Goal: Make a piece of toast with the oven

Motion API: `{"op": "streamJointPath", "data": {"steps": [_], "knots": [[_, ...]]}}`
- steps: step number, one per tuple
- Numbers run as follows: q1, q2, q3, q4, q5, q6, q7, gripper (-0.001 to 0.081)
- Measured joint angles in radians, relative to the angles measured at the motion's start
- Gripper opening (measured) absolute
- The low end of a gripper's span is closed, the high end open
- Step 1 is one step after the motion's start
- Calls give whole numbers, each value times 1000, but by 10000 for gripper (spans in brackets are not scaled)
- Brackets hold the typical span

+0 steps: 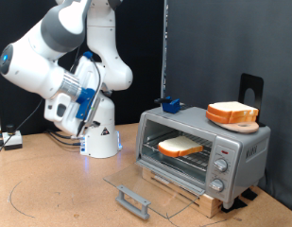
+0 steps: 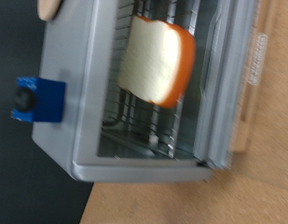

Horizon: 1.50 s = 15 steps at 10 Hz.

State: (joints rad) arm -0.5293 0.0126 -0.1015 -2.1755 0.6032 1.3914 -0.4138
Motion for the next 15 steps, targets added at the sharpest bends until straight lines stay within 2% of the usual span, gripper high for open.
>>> {"op": "streamJointPath", "data": {"steps": [4,7,9,10,13,15], "knots": [[-30,115,-27,91,-86,3,-60,809],[-35,139,-30,97,-88,33,-95,809],[-39,169,-31,106,-104,-41,-95,809],[-39,202,-31,102,-105,-28,-83,809],[-32,297,-29,79,-113,96,-33,809],[-8,317,-27,28,-113,261,-12,809]]}}
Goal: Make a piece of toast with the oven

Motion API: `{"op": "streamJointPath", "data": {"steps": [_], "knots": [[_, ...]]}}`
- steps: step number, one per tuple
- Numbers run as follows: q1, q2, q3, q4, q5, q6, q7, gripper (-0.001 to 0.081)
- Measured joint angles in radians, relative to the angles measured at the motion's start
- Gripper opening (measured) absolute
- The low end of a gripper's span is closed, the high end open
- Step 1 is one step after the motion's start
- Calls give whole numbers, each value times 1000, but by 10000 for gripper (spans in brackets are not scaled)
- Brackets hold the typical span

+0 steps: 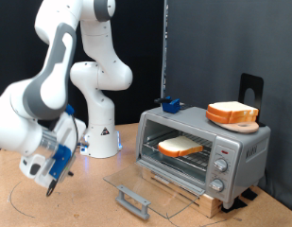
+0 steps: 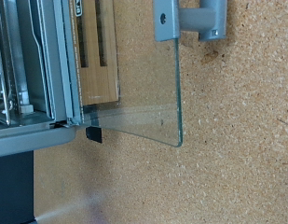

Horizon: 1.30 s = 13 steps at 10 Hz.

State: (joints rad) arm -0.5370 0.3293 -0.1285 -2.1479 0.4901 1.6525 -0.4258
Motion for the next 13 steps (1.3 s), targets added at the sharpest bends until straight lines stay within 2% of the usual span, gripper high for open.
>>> {"op": "streamJointPath", "data": {"steps": [3,6,10,13], "knots": [[-21,26,-1,30,1,-107,-28,809],[-30,78,7,24,24,-88,-86,809],[8,107,73,-53,40,17,-106,809],[32,104,120,-130,68,54,-108,809]]}}
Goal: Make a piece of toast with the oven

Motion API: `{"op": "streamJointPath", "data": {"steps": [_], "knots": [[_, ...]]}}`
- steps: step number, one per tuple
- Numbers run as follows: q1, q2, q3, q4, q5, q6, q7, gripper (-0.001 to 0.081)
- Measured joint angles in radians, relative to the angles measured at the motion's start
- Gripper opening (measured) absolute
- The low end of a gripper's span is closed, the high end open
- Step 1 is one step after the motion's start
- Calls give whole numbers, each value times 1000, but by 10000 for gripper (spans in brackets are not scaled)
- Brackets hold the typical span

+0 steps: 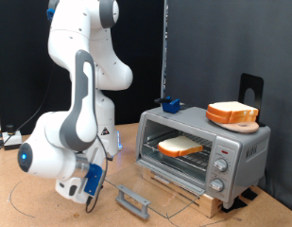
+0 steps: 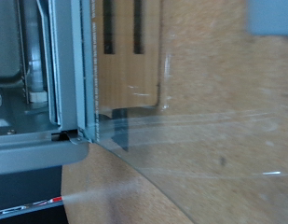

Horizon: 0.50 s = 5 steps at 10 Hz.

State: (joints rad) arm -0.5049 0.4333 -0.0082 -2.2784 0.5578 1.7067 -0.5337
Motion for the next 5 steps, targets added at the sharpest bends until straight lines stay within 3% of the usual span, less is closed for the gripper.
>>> {"op": "streamJointPath", "data": {"steps": [3,5], "knots": [[11,-30,30,-84,36,27,-6,809],[5,-63,32,-109,55,-24,-26,809]]}}
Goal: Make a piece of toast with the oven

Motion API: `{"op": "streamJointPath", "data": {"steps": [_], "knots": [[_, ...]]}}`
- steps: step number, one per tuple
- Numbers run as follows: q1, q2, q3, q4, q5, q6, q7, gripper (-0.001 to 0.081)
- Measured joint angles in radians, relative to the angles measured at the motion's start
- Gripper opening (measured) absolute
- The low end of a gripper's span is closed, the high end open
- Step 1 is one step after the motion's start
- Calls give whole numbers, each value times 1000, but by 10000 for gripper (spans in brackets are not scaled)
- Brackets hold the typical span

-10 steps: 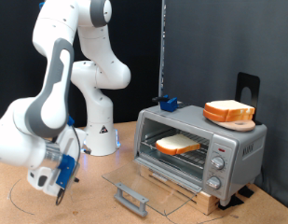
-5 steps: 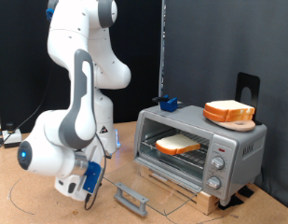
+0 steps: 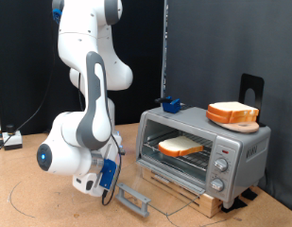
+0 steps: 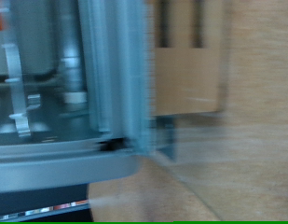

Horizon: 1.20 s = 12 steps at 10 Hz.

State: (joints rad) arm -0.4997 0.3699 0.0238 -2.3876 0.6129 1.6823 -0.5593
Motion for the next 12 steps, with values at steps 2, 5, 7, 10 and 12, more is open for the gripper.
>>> {"op": "streamJointPath", "data": {"steps": [2,5,7,10,12], "knots": [[-39,-25,-2,25,4,-173,-29,809],[-70,-58,0,38,5,-392,-96,809],[-67,-110,11,9,22,-418,-98,809],[-59,-195,40,-58,44,-418,-97,809],[-44,-260,64,-114,54,-411,-80,809]]}}
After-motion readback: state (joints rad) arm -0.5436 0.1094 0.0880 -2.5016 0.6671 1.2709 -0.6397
